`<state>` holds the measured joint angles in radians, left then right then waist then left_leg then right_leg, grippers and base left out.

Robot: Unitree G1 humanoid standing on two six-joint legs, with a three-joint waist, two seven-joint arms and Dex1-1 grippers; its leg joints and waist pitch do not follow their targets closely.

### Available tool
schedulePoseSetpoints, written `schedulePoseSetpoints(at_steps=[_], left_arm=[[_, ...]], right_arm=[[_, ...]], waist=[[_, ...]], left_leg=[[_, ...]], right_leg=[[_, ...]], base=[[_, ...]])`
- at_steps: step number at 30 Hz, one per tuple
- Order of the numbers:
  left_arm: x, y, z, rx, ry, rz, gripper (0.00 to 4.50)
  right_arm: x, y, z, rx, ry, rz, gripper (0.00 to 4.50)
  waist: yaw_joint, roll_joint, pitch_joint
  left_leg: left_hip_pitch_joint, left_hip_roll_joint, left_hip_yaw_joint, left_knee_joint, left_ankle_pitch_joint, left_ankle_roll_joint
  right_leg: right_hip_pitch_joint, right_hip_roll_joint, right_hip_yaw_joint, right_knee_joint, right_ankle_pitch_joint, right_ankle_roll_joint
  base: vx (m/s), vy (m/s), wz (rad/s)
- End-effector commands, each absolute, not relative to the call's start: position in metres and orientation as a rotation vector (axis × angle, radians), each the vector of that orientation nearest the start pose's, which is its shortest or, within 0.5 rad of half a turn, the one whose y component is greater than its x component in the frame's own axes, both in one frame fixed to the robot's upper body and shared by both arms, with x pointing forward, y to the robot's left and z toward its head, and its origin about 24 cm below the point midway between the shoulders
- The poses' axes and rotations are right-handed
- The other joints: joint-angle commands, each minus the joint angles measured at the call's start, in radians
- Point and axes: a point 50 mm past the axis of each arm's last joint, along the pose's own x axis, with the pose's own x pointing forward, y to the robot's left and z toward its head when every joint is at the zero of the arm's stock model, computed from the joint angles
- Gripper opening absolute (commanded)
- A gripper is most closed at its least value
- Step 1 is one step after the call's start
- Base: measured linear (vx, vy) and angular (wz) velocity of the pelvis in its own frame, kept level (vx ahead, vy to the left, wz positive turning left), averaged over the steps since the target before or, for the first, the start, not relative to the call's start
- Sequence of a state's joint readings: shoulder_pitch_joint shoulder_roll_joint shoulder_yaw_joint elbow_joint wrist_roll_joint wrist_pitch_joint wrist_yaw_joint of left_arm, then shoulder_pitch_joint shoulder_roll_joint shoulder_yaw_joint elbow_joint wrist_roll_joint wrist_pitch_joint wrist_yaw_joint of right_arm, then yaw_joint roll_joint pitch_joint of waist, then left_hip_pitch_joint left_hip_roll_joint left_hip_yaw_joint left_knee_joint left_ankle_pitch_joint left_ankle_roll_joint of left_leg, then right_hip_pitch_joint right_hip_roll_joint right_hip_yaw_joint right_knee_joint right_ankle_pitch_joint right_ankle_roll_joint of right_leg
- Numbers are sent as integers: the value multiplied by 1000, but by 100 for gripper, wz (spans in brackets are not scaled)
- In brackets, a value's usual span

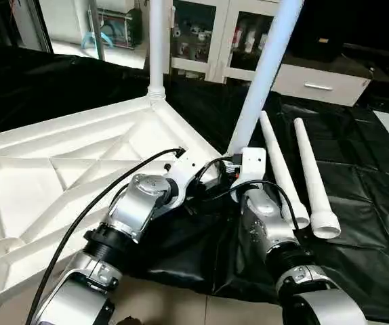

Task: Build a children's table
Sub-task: Rotate leg to tighten

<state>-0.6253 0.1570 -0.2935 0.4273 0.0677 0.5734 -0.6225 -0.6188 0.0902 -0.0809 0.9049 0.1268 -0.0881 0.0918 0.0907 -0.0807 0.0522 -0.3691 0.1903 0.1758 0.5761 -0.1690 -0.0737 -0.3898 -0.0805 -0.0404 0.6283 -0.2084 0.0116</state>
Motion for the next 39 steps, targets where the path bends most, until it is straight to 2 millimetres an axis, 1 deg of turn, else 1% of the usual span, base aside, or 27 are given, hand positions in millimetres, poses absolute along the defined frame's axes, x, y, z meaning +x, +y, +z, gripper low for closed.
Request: schedulePoseSetpoints(at_steps=[1, 2, 3, 4, 5, 6, 7, 8, 9, 10, 11, 12, 13, 15, 17, 18, 19, 20, 21, 23, 24, 25, 28, 29, 34, 36, 39], left_arm=[[339, 89, 65, 328, 423, -751, 0], [339, 90, 65, 332, 423, -758, 0], [338, 93, 65, 333, 428, -766, 0], [335, 95, 65, 348, 427, -795, 0], [333, 98, 65, 349, 436, -818, 0], [331, 102, 64, 347, 451, -833, 0], [328, 106, 64, 355, 461, -861, 0], [322, 115, 61, 351, 511, -898, 0], [319, 119, 60, 358, 529, -930, 0], [315, 123, 60, 358, 553, -961, 0], [313, 125, 59, 359, 566, -980, 0], [309, 128, 59, 370, 576, -1024, 0], [306, 132, 59, 370, 596, -1049, 0], [299, 138, 59, 391, 624, -1118, 0], [296, 141, 59, 392, 641, -1143, 0], [290, 144, 60, 399, 656, -1203, 0], [287, 145, 60, 393, 668, -1234, 0], [284, 145, 61, 389, 675, -1254, 0], [280, 145, 61, 401, 683, -1310, 0], [278, 144, 61, 398, 688, -1332, 0], [275, 141, 61, 401, 693, -1360, 0], [275, 140, 61, 402, 695, -1366, 0], [275, 138, 60, 406, 697, -1369, 0], [275, 138, 60, 409, 698, -1367, 0], [276, 137, 62, 418, 701, -1369, 0], [276, 137, 62, 422, 703, -1370, 0], [276, 137, 62, 427, 706, -1371, 0]], right_arm=[[335, -50, 28, 320, 186, 421, 341], [336, -52, 29, 325, 179, 417, 341], [337, -57, 33, 318, 155, 418, 361], [339, -62, 38, 319, 133, 434, 361], [341, -66, 42, 315, 117, 450, 383], [342, -72, 46, 307, 101, 473, 383], [342, -76, 49, 304, 99, 509, 389], [343, -88, 53, 248, 111, 582, 398], [342, -94, 54, 214, 123, 635, 411], [341, -101, 54, 174, 136, 681, 411], [341, -104, 54, 153, 143, 707, 428], [339, -112, 56, 113, 151, 760, 434], [338, -119, 58, 74, 160, 801, 442], [335, -132, 62, -7, 180, 877, 442], [333, -138, 64, -51, 189, 921, 442], [326, -146, 69, -104, 212, 1016, 442], [322, -148, 70, -112, 226, 1078, 442], [319, -150, 71, -113, 237, 1118, 442], [313, -150, 72, -104, 262, 1202, 442], [310, -150, 71, -112, 277, 1233, 442], [305, -151, 67, -150, 321, 1298, 442], [302, -150, 65, -168, 338, 1332, 442], [300, -147, 63, -194, 350, 1364, 442], [300, -144, 62, -202, 344, 1367, 442], [303, -133, 61, -199, 308, 1366, 442], [304, -127, 62, -188, 289, 1368, 406], [303, -124, 61, -179, 302, 1388, 395]], waist=[[-3, 2, -51], [-6, 2, -50], [-7, 5, -52], [-16, 4, -58], [-16, 5, -66], [-17, 8, -66], [-18, 7, -64], [-14, 10, -64], [-12, 9, -63], [-10, 8, -64], [-7, 8, -65], [-4, 9, -61], [-2, 7, -59], [1, 6, -56], [3, 7, -54], [4, 6, -53], [2, 4, -51], [4, 4, -51], [4, 3, -51], [5, 3, -51], [5, -1, -52], [6, -1, -51], [7, -1, -52], [8, 1, -52], [11, 2, -53], [11, 1, -54], [9, 1, -54]], left_leg=[[10, 36, -9, -76, -272, 1], [6, 36, -10, -77, -278, 12], [2, 36, -13, -79, -268, 12], [-12, 34, -17, -79, -218, 9], [-7, 35, -16, -71, -157, 16], [1, 35, -11, -63, -109, 40], [0, 34, -9, -61, -91, 51], [0, 34, -7, -59, -67, 69], [3, 35, -4, -57, -51, 76], [4, 34, -5, -56, -51, 79], [5, 35, -4, -56, -49, 80], [8, 36, 1, -57, -77, 73], [8, 36, 0, -60, -98, 66], [10, 38, 0, -62, -125, 54], [14, 39, 1, -63, -148, 48], [12, 40, -2, -66, -170, 36], [11, 41, -1, -66, -178, 34], [12, 42, -1, -67, -184, 32], [11, 41, -2, -66, -181, 35], [11, 42, -2, -66, -185, 36], [12, 41, -2, -65, -193, 32], [11, 42, -2, -65, -192, 32], [11, 42, -3, -64, -193, 27], [13, 42, -3, -65, -192, 23], [12, 41, -3, -64, -196, 13], [12, 40, -4, -64, -191, 13], [11, 39, -3, -63, -191, 14]], right_leg=[[23, -59, 38, -87, -191, -138], [25, -59, 38, -88, -190, -136], [29, -62, 38, -86, -186, -136], [42, -59, 34, -77, -141, -143], [41, -59, 33, -68, -55, -156], [34, -53, 33, -60, 42, -189], [33, -50, 32, -58, 72, -202], [37, -47, 30, -54, 110, -221], [34, -47, 31, -53, 130, -232], [37, -45, 29, -52, 130, -237], [38, -45, 29, -51, 127, -241], [32, -48, 32, -57, 92, -253], [34, -49, 32, -59, 61, -252], [32, -50, 31, -63, 16, -248], [30, -49, 32, -65, -11, -244], [33, -51, 33, -68, -43, -238], [30, -50, 34, -67, -48, -238], [31, -52, 34, -70, -56, -235], [32, -52, 34, -69, -56, -235], [30, -53, 34, -69, -61, -236], [30, -54, 33, -71, -82, -241], [29, -55, 34, -71, -86, -242], [29, -56, 34, -69, -88, -245], [27, -56, 34, -70, -87, -246], [26, -55, 34, -67, -78, -245], [29, -55, 34, -66, -69, -246], [29, -54, 33, -66, -69, -247]], base=[[0, 0, 0], [0, 0, 0], [0, 0, 0], [0, 0, 0], [0, 0, 0], [0, 0, 0], [0, 0, 0], [0, 0, 0], [0, 0, 0], [0, 0, 0], [0, 0, 0], [0, 0, 0], [0, 0, 0], [0, 0, 0], [0, 0, 0], [0, 0, 0], [0, 0, 0], [0, 0, 0], [0, 0, 0], [0, 0, 0], [0, 0, 0], [0, 0, 0], [0, 0, 0], [0, 0, 0], [0, 0, 0], [0, 0, 0], [0, 0, 0]])
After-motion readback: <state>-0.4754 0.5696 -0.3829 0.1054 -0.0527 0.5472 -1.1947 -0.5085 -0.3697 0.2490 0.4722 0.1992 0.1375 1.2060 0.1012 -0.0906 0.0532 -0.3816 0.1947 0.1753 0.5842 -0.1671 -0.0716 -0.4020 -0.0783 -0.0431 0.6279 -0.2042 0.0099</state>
